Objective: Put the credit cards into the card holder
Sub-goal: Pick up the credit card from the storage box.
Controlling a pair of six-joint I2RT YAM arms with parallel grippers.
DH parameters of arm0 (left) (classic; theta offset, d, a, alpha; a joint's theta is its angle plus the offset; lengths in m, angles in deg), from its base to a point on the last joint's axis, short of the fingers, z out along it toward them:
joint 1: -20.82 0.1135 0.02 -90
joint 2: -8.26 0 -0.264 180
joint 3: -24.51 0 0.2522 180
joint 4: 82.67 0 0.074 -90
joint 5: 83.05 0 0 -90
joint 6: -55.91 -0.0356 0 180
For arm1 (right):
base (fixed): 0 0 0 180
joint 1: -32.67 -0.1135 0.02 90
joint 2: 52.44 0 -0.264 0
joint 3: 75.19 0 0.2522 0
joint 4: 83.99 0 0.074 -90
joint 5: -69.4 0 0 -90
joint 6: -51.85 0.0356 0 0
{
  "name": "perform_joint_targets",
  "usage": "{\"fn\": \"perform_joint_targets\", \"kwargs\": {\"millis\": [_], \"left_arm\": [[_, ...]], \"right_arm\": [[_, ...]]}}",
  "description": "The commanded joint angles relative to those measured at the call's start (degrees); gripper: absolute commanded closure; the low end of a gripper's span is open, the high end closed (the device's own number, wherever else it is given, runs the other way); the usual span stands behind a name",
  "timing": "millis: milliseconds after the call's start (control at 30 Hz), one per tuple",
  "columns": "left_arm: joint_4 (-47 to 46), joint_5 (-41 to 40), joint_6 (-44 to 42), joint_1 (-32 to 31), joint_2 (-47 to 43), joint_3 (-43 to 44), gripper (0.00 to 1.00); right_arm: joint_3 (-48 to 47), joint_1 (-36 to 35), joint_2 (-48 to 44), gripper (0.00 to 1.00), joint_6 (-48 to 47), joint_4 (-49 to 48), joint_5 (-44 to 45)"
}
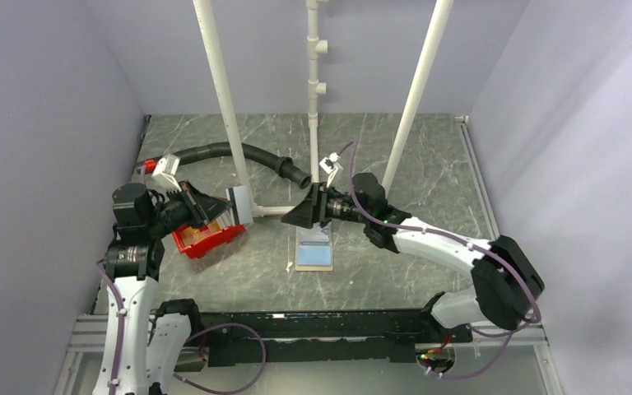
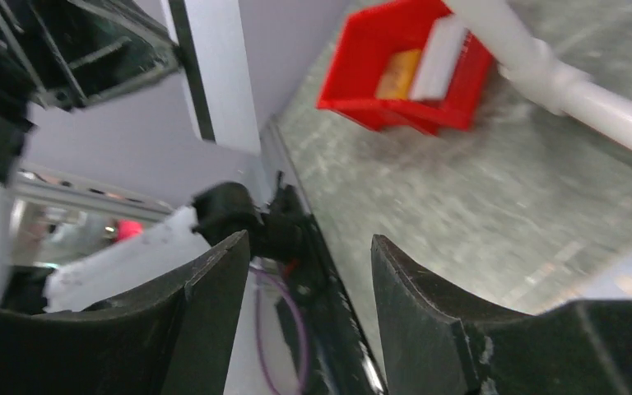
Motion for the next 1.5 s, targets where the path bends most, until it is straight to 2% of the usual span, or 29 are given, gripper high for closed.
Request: {"fn": "perform_joint_targets", "kwargs": {"millis": [0,200,367,533,700,967,1267,1433,1467], "left_arm": [[-16.05,4.39,9.74,-0.83,-0.73,-2.56,1.00],[-32.87,2.75,20.09,-1.08,0.56,-5.73,1.00],[-36.71,0.93,23.88,-1.49,1.12,-7.69,1.00],[-37.24,0.51,25.00,-1.78,0.85,-8.37,1.00],[-37.82,0.12,25.55,-1.95,0.85,-8.89,1.00],[-40.74,-0.14,27.31,-1.96,1.11,-10.68,1.00],[-41.28,0.39,27.54,-1.96,1.47,-10.11,1.00],[-42.85,0.26,28.97,-1.97,1.47,-11.43,1.00],[-41.92,0.33,28.61,-1.96,1.35,-11.32,1.00]], "right_arm": [[-2.30,-3.98,5.19,0.41,17.13,-22.04,4.23],[-0.21,-5.71,10.72,0.40,30.58,-37.66,13.61],[-2.24,-5.96,16.41,0.42,38.70,-47.07,16.60],[-5.05,-6.10,20.46,0.50,41.91,-51.91,17.23],[-6.03,-6.32,22.81,0.65,43.94,-57.50,17.00],[-8.22,-6.67,24.81,0.75,45.18,-59.32,15.02],[-10.37,-7.09,25.72,0.72,44.42,-57.41,12.94],[-11.60,-7.20,25.64,0.81,42.96,-57.01,11.69],[-11.87,-7.20,25.39,0.91,41.74,-55.21,11.08]]}}
